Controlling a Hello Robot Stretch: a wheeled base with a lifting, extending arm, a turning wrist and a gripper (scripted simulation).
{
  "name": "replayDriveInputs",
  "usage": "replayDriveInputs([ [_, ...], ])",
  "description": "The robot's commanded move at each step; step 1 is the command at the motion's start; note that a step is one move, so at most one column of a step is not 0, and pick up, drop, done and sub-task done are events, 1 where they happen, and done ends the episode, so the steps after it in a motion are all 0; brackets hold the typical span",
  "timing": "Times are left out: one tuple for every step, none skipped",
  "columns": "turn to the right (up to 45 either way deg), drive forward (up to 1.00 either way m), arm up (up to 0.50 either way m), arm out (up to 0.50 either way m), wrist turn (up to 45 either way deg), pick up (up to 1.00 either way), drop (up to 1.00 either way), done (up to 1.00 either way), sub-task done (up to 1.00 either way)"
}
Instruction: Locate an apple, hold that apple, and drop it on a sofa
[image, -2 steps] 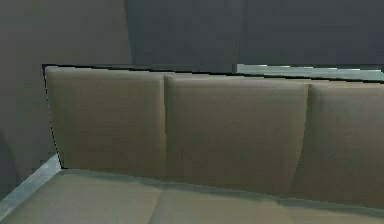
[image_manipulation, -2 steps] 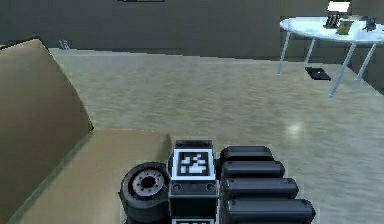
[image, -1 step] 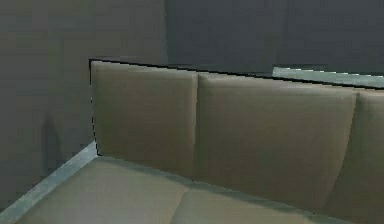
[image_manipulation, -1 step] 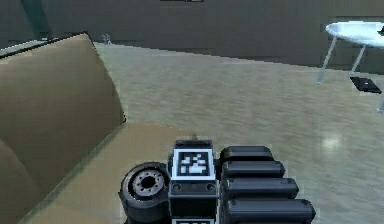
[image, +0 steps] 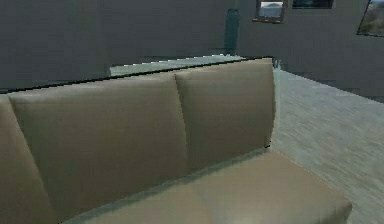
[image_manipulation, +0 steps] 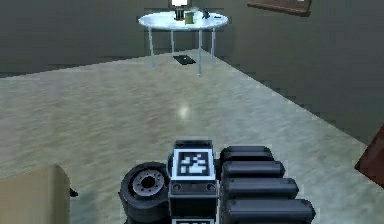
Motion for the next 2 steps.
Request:
replayDriveInputs([
  [27.0,0.0,0.0,0.0,0.0,0.0,0.0,0.0,0.0],
  [0.0,0.1,0.0,0.0,0.0,0.0,0.0,0.0,0.0],
])
